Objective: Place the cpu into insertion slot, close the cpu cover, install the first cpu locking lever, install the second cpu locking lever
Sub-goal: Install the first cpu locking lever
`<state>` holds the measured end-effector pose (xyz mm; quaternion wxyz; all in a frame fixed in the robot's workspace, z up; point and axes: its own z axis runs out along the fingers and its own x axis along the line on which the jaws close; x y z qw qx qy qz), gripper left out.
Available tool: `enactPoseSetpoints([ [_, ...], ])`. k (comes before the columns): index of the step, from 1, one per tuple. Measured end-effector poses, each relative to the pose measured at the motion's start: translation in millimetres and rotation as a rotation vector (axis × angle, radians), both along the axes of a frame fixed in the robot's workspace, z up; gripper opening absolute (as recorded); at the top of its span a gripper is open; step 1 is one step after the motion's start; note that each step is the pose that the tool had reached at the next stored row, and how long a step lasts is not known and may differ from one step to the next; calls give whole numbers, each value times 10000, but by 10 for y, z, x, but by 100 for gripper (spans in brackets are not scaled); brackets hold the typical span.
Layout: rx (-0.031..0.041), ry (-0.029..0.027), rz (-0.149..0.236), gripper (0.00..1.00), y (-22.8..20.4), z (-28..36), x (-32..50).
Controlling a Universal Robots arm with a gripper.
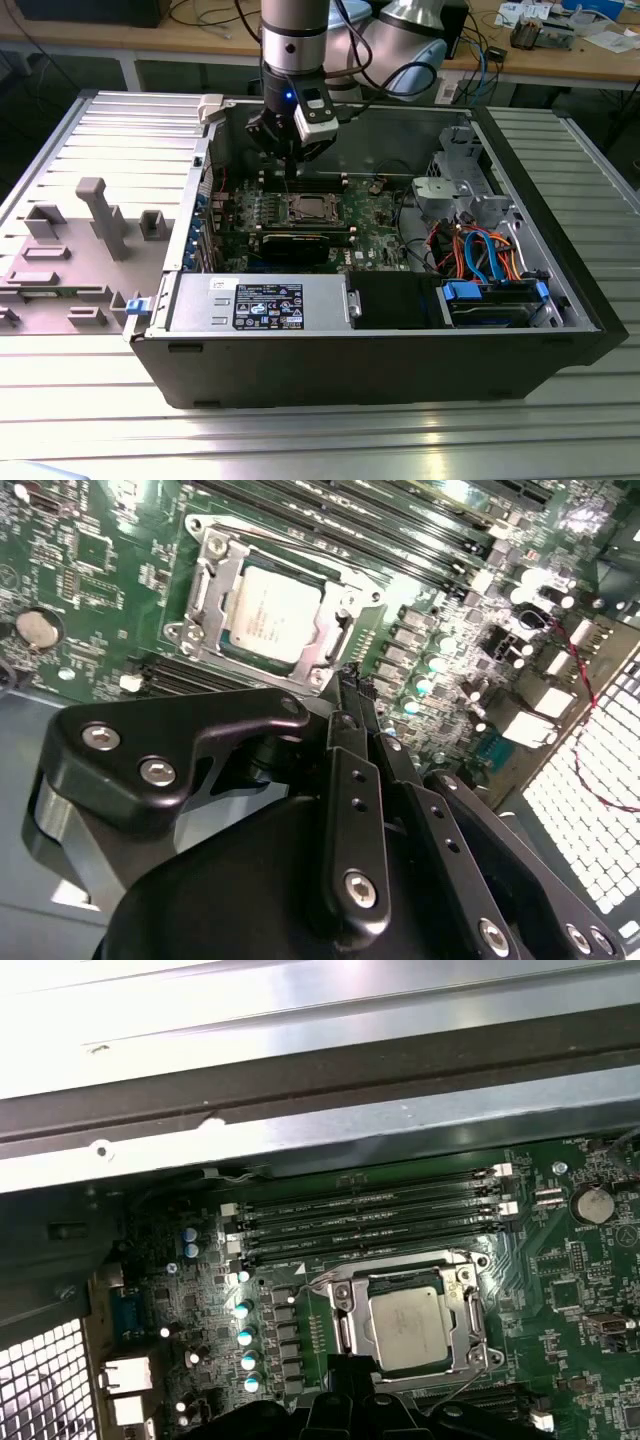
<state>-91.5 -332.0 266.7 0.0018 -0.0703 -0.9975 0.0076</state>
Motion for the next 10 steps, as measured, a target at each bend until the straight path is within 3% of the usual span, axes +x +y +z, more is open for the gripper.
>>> enactPoseSetpoints([
  [6,6,-1,84,11,0,-1,-125],
  [10,33,-6,151,11,0,1,-167],
])
